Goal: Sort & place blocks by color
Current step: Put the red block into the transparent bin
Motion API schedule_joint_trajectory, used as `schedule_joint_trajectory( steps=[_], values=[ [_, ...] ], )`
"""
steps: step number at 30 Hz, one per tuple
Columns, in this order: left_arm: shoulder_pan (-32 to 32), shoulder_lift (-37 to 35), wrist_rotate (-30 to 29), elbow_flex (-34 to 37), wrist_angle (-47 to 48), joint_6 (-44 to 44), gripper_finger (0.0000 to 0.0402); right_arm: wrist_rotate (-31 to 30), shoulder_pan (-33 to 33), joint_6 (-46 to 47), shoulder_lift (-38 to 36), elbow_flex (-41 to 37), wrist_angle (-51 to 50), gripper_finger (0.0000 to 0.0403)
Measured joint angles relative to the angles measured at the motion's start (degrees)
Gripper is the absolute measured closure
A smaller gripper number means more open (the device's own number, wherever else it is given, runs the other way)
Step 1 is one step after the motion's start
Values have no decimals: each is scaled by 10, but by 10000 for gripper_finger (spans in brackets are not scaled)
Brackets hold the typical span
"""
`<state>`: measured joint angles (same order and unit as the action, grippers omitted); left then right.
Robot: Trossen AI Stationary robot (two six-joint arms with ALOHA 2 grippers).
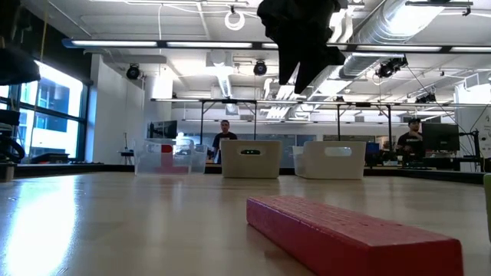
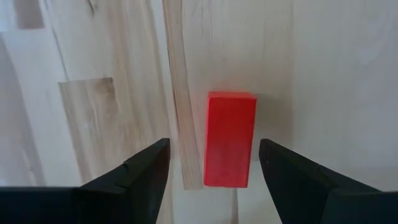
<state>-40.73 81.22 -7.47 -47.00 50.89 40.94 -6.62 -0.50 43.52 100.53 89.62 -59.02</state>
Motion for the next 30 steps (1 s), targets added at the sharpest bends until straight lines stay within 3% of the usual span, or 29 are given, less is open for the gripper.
schedule_joint_trajectory(
  steps=[19, 30],
  values=[
    [0, 0, 44, 104, -91, 2, 167, -3, -1, 0, 0, 0, 0, 222],
    [0, -2, 49, 120, -120, -10, 239, -18, 0, 0, 0, 0, 0, 222]
  ],
)
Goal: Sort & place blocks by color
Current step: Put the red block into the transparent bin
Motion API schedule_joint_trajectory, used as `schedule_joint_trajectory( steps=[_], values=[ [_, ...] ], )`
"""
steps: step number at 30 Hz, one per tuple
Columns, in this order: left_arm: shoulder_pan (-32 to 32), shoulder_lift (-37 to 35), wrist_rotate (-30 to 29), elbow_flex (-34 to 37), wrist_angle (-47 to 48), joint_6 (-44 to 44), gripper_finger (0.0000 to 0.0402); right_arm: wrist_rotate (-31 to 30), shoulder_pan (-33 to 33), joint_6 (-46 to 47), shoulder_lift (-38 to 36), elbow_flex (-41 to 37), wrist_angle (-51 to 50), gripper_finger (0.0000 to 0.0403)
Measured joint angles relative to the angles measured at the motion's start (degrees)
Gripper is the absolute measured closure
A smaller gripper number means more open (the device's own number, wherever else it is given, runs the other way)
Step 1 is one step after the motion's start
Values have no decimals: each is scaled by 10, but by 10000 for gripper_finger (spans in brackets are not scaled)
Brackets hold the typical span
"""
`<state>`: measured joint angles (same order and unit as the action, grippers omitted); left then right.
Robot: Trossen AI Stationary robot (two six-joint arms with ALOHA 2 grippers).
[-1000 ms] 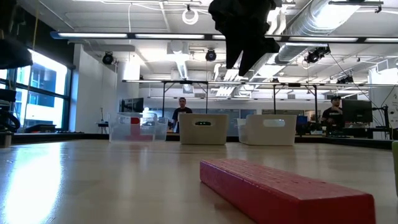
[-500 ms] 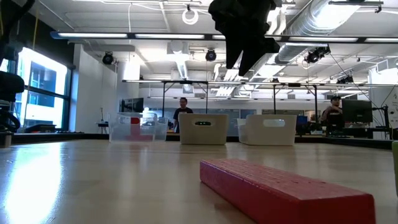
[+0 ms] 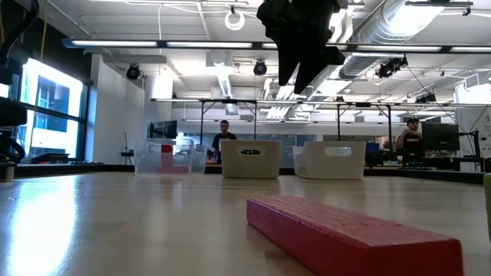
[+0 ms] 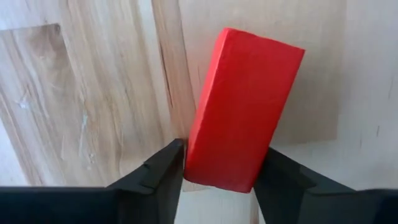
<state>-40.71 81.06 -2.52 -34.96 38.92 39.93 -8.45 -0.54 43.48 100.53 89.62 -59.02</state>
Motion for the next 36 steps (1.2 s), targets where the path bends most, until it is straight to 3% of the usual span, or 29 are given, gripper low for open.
schedule_joint_trajectory(
  steps=[10, 23, 36],
  values=[
    [0, 0, -2, 0, -9, -33, 287, 0, 0, 0, 0, 0, 0, 222],
    [2, -29, -4, 1, -83, -7, 293, 0, 0, 0, 0, 0, 0, 222],
    [81, -79, -85, 1, -92, 10, 292, 0, 0, 0, 0, 0, 0, 222]
  ],
)
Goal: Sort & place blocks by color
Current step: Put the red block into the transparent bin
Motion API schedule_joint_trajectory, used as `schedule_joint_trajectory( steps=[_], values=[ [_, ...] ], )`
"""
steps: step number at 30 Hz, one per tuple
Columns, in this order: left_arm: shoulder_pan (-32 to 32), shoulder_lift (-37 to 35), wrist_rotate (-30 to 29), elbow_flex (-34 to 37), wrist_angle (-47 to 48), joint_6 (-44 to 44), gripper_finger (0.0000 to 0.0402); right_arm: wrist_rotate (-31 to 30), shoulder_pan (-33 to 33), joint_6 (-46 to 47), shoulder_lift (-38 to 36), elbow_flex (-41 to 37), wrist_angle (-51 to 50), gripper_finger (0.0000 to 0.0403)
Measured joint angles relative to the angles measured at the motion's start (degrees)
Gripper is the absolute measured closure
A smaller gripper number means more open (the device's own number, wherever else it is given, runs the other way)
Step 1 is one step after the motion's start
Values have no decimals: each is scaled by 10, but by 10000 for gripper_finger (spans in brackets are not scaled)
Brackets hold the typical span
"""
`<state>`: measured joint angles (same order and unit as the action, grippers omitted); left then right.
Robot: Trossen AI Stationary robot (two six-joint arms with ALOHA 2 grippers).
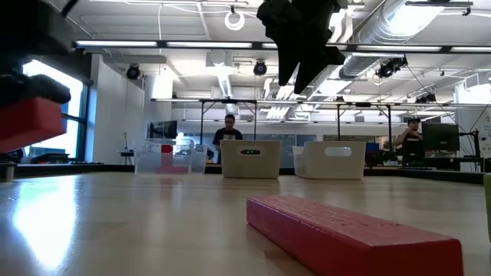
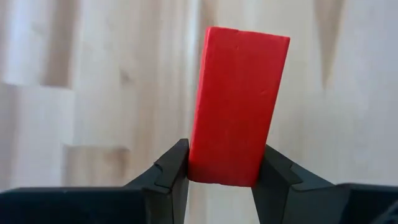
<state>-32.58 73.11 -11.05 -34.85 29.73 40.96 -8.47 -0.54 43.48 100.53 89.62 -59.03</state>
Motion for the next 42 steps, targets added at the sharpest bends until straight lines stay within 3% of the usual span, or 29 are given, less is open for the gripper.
schedule_joint_trajectory(
  steps=[6, 16, 27, 36, 42],
  values=[
    [86, -34, -18, 0, 1, -46, 292, 0, 4, -18, 0, 0, 0, 222],
    [284, -76, -33, 0, -12, -175, 293, -1, 31, -65, 0, 0, 10, 222],
    [508, -85, -12, 0, -127, -278, 293, 5, 66, -137, 0, 0, 66, 222],
    [650, -84, -11, -1, -218, -326, 292, 5, 98, -198, 0, 0, 98, 222],
    [727, -78, -12, -28, -223, -371, 292, 5, 121, -253, 0, 0, 119, 222]
  ],
)
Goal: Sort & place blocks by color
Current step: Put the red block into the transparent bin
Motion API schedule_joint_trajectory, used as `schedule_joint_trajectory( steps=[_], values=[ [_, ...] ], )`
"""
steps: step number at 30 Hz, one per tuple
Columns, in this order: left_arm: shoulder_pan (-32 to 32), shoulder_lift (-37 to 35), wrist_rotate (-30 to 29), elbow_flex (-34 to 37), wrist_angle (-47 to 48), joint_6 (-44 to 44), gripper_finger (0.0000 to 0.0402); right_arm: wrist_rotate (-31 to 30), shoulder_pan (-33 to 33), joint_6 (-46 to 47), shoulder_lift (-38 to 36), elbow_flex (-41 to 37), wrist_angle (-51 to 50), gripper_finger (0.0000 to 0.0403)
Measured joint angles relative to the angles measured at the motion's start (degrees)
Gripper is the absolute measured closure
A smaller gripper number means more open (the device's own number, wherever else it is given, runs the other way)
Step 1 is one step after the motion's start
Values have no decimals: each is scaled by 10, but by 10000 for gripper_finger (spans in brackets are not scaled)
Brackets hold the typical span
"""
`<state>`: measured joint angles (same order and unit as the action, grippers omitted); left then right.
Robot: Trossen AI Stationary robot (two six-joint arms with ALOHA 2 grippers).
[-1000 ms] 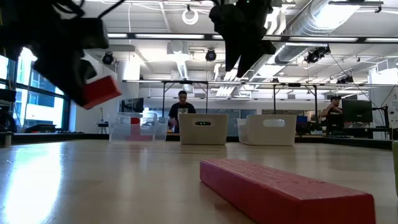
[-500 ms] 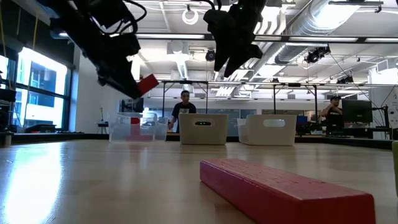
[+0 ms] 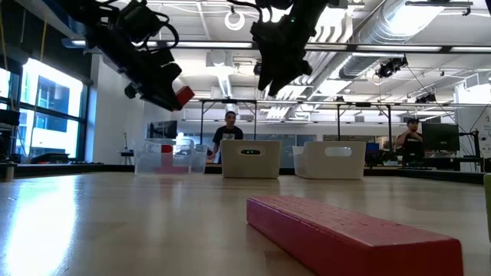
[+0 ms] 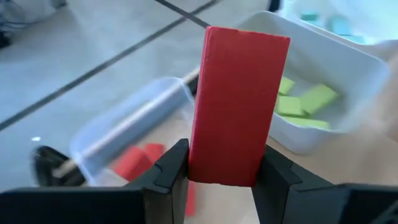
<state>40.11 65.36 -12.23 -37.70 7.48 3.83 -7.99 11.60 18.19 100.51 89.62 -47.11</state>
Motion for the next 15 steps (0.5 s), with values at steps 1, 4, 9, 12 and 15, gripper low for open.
schedule_joint_trajectory(
  steps=[1, 4, 9, 12, 15],
  values=[
    [11, 4, 0, -6, 2, -8, 292, 0, 4, -7, 0, 0, 2, 222],
    [39, 21, 10, -29, 12, -15, 292, 0, 16, -24, 0, 0, 8, 222],
    [63, 65, 15, -44, 45, -14, 291, 0, 32, -43, 0, 0, 8, 222],
    [64, 93, 17, -44, 57, -1, 291, 5, 39, -53, 0, 0, 7, 222],
    [64, 121, 18, -44, 63, 14, 290, 23, 42, -52, 0, 0, 7, 222]
  ],
)
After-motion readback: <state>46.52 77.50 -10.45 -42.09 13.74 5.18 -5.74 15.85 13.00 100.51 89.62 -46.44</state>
